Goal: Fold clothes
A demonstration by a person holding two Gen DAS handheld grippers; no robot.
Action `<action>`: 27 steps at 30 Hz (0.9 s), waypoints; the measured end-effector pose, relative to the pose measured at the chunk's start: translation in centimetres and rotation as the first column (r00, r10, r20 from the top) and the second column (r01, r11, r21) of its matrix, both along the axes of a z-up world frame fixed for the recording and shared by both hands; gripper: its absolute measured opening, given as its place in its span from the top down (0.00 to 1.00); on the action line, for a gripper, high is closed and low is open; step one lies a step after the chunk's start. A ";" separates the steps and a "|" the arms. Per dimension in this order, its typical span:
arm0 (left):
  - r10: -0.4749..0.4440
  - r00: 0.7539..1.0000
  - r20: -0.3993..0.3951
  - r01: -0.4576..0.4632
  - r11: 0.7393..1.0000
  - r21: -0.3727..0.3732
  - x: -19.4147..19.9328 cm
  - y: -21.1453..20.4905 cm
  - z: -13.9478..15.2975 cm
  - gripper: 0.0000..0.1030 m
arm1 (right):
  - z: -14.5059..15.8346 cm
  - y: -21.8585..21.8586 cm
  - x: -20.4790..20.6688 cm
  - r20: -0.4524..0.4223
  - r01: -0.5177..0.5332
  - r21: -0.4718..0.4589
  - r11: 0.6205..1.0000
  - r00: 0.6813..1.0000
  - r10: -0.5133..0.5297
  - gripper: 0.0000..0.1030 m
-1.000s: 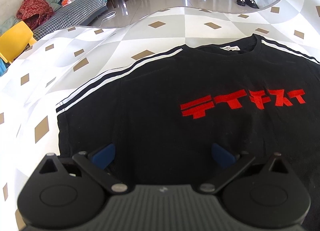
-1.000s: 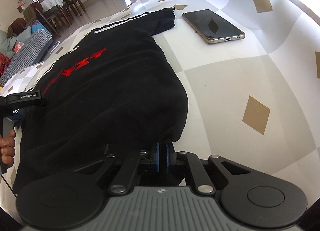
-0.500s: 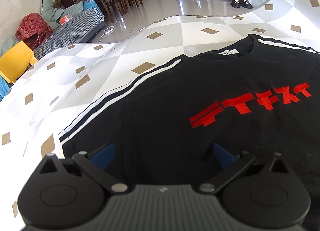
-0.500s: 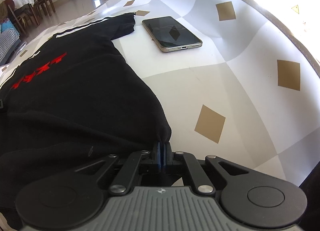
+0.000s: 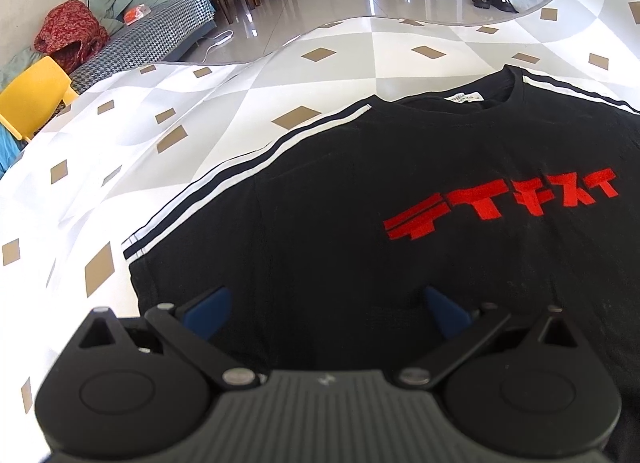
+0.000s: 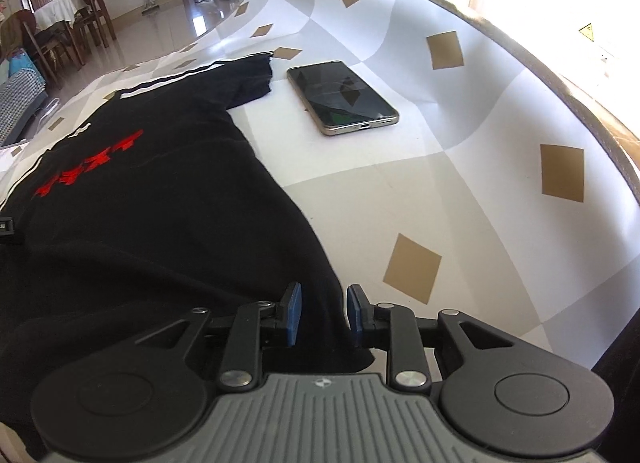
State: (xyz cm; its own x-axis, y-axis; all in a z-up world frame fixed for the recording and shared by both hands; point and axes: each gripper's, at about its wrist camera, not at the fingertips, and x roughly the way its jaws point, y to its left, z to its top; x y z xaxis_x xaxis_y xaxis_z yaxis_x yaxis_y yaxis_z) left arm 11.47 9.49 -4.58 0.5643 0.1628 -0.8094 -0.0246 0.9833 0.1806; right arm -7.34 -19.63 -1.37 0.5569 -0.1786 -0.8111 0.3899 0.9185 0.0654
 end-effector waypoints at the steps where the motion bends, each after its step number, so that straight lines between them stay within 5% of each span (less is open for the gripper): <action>1: 0.002 1.000 0.000 -0.002 1.000 -0.008 -0.3 0.0 0.2 0.00 | 0.1 0.3 0.0 0.005 -0.017 0.010 1.000 1.000 0.017 0.76; 11: 0.011 1.000 -0.025 -0.014 0.994 -0.108 -3.5 0.2 2.2 0.00 | 0.9 4.8 0.3 0.075 -0.300 0.086 0.950 0.953 0.294 0.70; 27: 0.097 0.993 -0.070 -0.110 0.972 -0.206 -8.2 2.3 3.2 0.00 | 1.5 13.4 0.0 0.142 -0.680 0.095 0.727 0.732 0.666 0.62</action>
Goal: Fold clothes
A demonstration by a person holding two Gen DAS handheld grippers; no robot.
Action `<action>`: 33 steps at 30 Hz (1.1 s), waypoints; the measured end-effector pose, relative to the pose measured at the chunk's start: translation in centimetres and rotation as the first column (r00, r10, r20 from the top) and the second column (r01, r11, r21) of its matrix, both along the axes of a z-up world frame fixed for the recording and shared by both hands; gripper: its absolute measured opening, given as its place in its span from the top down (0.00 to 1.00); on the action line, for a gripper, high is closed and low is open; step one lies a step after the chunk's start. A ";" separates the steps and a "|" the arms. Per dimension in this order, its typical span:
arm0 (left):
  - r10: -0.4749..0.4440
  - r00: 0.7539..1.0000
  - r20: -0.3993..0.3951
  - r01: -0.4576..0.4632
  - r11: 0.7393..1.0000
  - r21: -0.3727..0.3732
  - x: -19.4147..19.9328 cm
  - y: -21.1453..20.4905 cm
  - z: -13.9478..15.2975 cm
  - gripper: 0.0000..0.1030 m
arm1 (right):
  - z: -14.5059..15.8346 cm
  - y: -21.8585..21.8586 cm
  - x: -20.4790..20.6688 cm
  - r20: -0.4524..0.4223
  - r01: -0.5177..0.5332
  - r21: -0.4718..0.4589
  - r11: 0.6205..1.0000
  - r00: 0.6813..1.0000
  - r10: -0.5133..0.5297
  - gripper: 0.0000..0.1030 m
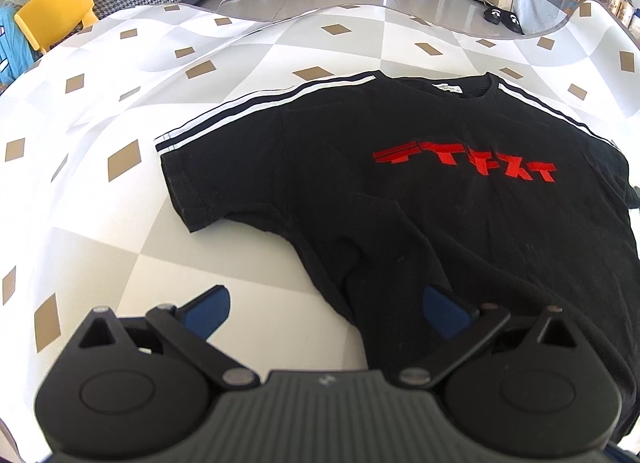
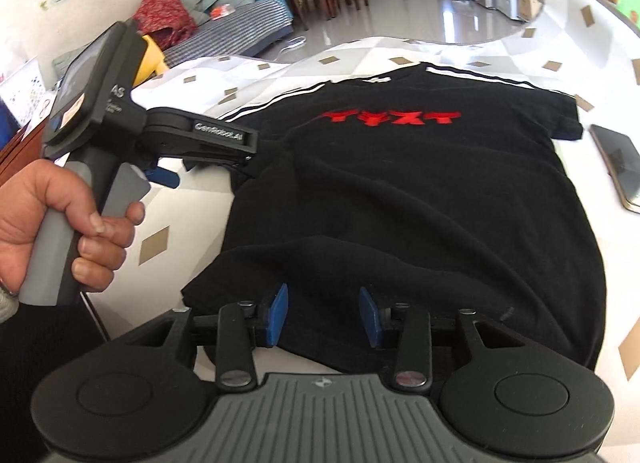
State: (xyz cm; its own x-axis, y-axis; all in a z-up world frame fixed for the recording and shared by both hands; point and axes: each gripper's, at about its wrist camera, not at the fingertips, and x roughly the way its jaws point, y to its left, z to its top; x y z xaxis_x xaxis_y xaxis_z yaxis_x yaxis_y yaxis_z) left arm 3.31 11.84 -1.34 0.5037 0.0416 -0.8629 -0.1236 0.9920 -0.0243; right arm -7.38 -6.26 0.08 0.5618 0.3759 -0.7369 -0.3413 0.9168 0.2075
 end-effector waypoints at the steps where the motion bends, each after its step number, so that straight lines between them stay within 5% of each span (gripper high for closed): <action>1: 0.009 1.000 0.000 -0.009 1.000 -0.005 -0.1 0.2 0.0 0.00 | -0.1 0.6 0.0 0.001 -0.025 -0.005 1.000 1.000 0.025 0.61; 15: 0.096 0.995 -0.007 -0.096 0.994 -0.049 -0.8 2.3 0.2 0.00 | -1.0 6.5 -1.6 0.088 -0.286 -0.177 0.942 0.949 0.304 0.58; 29: 0.142 0.990 -0.023 -0.143 0.988 -0.062 -0.9 3.1 -0.2 0.00 | -3.3 9.7 -1.4 0.111 -0.326 -0.374 0.868 0.914 0.391 0.58; 33: 0.155 0.988 -0.024 -0.156 0.986 -0.061 -0.9 3.4 -0.3 0.00 | -3.5 9.5 -0.8 0.115 -0.297 -0.347 0.890 0.928 0.354 0.62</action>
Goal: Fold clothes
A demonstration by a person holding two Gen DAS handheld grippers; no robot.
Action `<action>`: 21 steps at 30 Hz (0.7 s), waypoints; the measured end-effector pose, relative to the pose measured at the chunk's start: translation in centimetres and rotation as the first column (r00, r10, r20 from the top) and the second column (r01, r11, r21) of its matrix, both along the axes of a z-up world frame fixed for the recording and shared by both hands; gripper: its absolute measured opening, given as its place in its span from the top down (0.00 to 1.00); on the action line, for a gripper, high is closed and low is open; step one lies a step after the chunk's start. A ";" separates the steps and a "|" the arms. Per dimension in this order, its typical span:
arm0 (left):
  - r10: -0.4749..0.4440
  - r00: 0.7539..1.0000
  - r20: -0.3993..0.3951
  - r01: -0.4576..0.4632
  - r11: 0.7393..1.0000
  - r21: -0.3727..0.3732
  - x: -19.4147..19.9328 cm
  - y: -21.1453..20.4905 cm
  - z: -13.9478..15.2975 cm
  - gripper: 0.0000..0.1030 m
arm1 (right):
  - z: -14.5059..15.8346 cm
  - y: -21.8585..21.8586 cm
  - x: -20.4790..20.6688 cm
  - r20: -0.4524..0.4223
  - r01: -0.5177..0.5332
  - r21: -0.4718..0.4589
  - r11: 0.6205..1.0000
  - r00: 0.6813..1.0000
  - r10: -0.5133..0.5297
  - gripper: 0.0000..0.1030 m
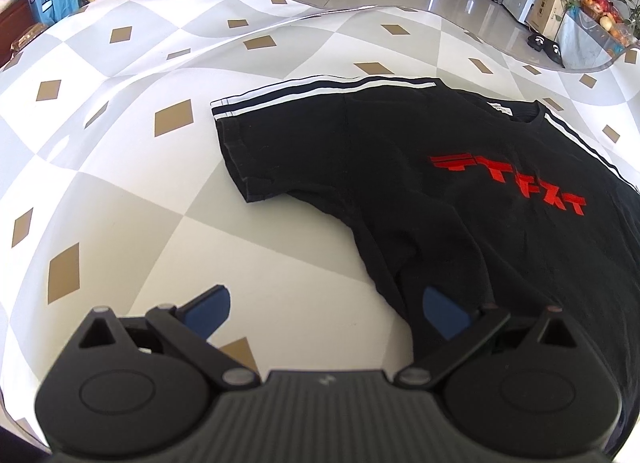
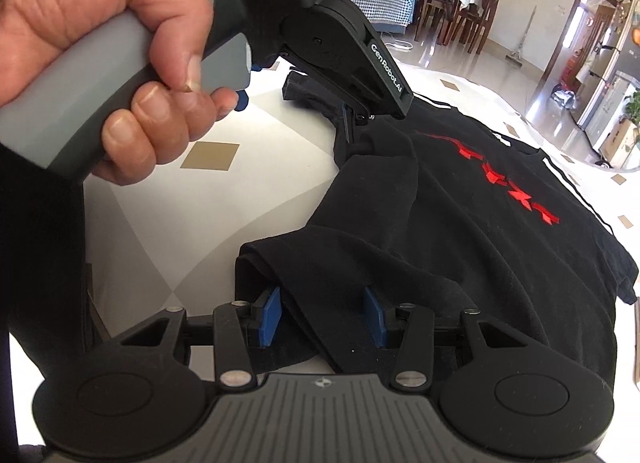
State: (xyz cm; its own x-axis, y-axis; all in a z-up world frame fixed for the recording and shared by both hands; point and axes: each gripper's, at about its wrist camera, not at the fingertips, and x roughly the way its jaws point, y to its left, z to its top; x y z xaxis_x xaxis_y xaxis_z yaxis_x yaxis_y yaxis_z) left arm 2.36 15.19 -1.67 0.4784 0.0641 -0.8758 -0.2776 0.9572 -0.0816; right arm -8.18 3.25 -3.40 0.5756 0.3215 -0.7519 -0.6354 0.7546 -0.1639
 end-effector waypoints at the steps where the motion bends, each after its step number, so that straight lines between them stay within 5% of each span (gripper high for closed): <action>1: 0.004 1.000 -0.001 -0.004 1.000 0.000 0.0 0.0 0.0 0.00 | 0.1 -0.2 0.2 -0.004 0.012 0.017 1.000 1.000 -0.012 0.68; 7: 0.033 0.999 -0.004 -0.033 0.999 0.008 0.1 0.2 -0.2 0.00 | 1.5 -1.8 1.1 -0.014 0.125 0.141 0.982 0.992 -0.124 0.91; 12: 0.040 0.999 -0.010 -0.040 0.999 0.022 0.2 0.2 -0.5 0.00 | 2.9 -5.0 2.7 -0.069 0.321 0.287 0.902 0.947 -0.315 0.94; 17: 0.034 0.999 -0.015 -0.034 0.999 0.032 0.2 -0.2 -0.6 0.00 | 3.5 -8.4 4.3 -0.138 0.515 0.354 0.780 0.854 -0.501 0.94; 21: 0.030 0.999 -0.018 -0.029 0.999 0.039 0.3 -0.4 -0.8 0.00 | 3.3 -9.9 4.6 -0.181 0.560 0.339 0.756 0.827 -0.532 0.93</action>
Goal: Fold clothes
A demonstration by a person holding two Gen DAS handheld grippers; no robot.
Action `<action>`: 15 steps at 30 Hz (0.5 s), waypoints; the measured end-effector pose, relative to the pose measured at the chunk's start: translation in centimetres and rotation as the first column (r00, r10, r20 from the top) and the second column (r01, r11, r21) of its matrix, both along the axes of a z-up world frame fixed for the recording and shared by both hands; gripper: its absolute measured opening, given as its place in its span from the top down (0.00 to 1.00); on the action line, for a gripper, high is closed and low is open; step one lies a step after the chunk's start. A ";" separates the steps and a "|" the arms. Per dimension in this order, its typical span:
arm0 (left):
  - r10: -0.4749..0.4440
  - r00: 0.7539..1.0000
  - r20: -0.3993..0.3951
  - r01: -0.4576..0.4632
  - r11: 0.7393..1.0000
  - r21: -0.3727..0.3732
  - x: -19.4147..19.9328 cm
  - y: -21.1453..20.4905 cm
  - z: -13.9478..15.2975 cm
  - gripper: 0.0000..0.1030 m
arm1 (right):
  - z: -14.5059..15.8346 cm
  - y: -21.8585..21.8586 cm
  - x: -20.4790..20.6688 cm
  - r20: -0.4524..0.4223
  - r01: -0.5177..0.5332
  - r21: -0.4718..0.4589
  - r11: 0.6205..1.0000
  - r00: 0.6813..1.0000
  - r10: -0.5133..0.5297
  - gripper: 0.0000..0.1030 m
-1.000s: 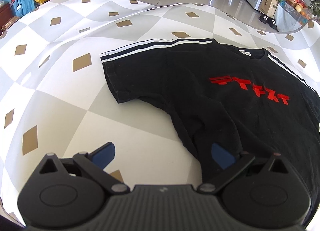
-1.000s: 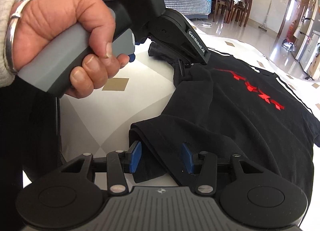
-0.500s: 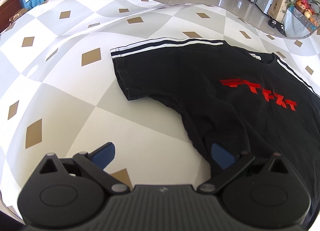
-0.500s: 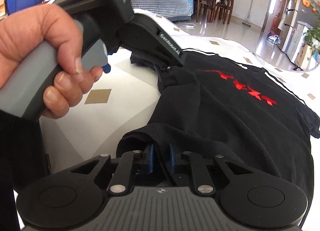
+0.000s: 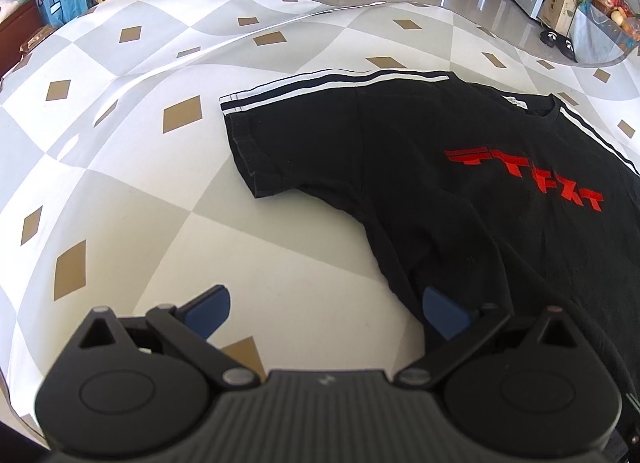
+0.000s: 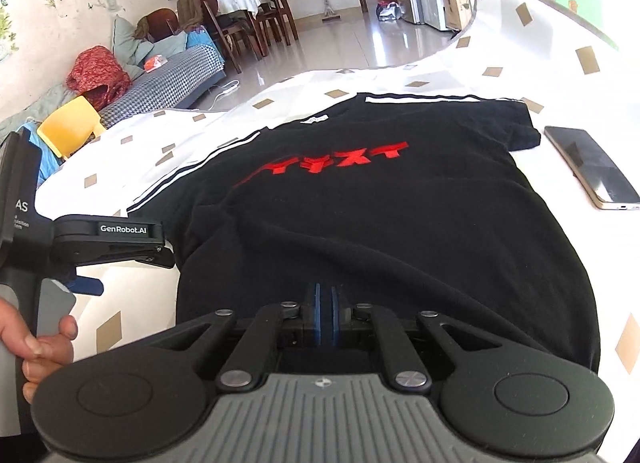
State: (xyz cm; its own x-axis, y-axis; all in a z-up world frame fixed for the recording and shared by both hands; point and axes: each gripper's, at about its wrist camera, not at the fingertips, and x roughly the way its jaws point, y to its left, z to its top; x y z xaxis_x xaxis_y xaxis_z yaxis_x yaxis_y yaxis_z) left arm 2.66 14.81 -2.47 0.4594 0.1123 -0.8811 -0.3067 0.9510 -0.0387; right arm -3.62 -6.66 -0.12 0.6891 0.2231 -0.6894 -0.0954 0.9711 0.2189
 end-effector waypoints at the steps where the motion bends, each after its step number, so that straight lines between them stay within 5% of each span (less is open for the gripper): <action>1: -0.001 1.000 -0.001 0.001 1.000 0.002 0.0 -0.1 0.0 0.00 | 0.1 0.1 -0.2 0.005 -0.016 -0.012 1.000 1.000 0.016 0.93; 9: 0.000 1.000 -0.009 0.000 1.000 0.007 0.1 -0.2 -0.3 0.00 | 0.3 2.8 -2.0 0.032 -0.230 -0.100 0.968 0.972 0.234 0.76; 15: 0.007 1.000 -0.009 -0.007 1.000 0.007 0.0 0.1 -0.3 0.00 | 0.1 5.2 -3.6 0.043 -0.400 -0.176 0.900 0.910 0.413 0.67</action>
